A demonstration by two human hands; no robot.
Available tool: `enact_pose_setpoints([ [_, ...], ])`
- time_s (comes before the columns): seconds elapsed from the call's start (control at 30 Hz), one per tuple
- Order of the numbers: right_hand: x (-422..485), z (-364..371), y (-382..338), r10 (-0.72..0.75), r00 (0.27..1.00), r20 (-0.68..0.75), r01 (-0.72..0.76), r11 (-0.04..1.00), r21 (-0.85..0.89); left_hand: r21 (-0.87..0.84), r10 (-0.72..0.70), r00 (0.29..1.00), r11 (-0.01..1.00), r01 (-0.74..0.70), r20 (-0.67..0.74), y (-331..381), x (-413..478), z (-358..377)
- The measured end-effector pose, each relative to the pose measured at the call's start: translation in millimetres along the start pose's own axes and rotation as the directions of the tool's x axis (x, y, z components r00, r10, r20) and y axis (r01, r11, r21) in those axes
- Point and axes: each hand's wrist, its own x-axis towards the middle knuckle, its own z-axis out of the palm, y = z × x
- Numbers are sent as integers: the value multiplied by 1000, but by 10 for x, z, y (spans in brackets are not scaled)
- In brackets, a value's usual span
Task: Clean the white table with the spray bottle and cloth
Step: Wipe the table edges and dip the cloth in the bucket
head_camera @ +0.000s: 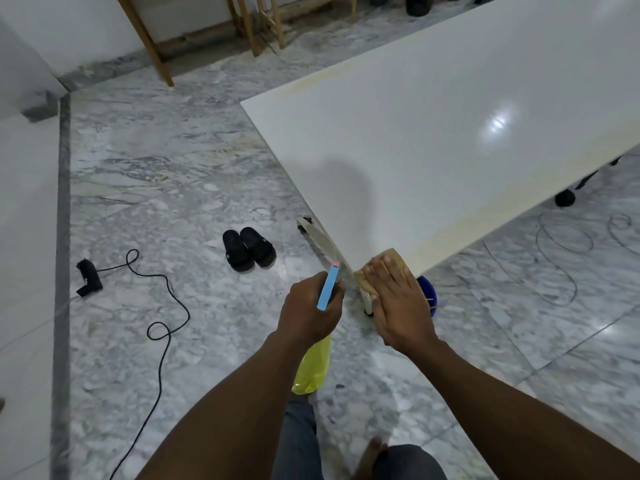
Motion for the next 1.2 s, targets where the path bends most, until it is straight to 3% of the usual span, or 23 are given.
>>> enact_pose_setpoints([
  [0.07, -61, -184, -80, 69, 997, -44, -54, 960, 274, 1, 3, 1000, 1000, -3, 1, 81, -56, -29],
  [0.1, -53, -335, -162, 179, 984, -20, -152, 886, 437, -3, 3, 1000, 1000, -3, 0, 127, -76, -63],
  [0.13, -25, -493, -243, 341, 939, 45, -300, 747, 594, -13, 3, 1000, 1000, -3, -1, 169, -90, -97],
  [0.17, 32, -660, -304, 516, 843, 148, -439, 503, 744, -25, 7, 1000, 1000, -7, -4, 208, -95, -149],
  [0.2, 103, -815, -337, 634, 721, 280, -493, 185, 850, -33, 11, 1000, 999, -11, -4, 248, -94, -209],
  [0.23, 164, -959, -350, 653, 615, 442, -489, -125, 863, -36, 20, 1000, 999, -20, -3, 278, -82, -270],
  [0.27, 206, -1082, -357, 588, 579, 565, -447, -350, 823, -34, 31, 1000, 999, -31, 0, 307, -65, -335],
  [0.3, 264, -1177, -371, 507, 600, 618, -393, -486, 781, -28, 50, 999, 998, -50, 3, 328, -37, -408],
  [0.37, 399, -1281, -456, 445, 644, 623, -257, -641, 723, 3, 86, 996, 996, -86, 23, 336, 38, -563],
  [0.47, 701, -1246, -665, 408, 642, 650, -234, -703, 672, 70, 143, 988, 987, -148, 63, 282, 215, -789],
  [0.73, 2147, -1083, -1300, 330, 621, 711, -503, -528, 684, 187, 112, 983, 973, -138, 145, -221, 1119, -1587],
  [0.83, 2891, -1066, -1470, 320, 588, 743, -641, -376, 670, 229, 80, 987, 967, -110, 136, -464, 1625, -1936],
  [0.93, 3824, -1060, -1593, 485, 575, 659, -721, -80, 688, 137, 39, 997, 989, -48, 73, -722, 2192, -2328],
  [1.03, 4873, -809, -1597, 564, 751, 344, -619, 421, 662, 113, 37, 999, 993, -37, 1, -1029, 2716, -2617],
  [1.13, 5705, -341, -1557, 379, 925, 16, -357, 856, 375, 63, 41, 999, 997, -40, -22, -1290, 3057, -2713],
  [1.2, 6091, 10, -1557, 191, 979, -68, -183, 977, 114, 26, 30, 999, 999, -29, -26, -1437, 3180, -2700],
])
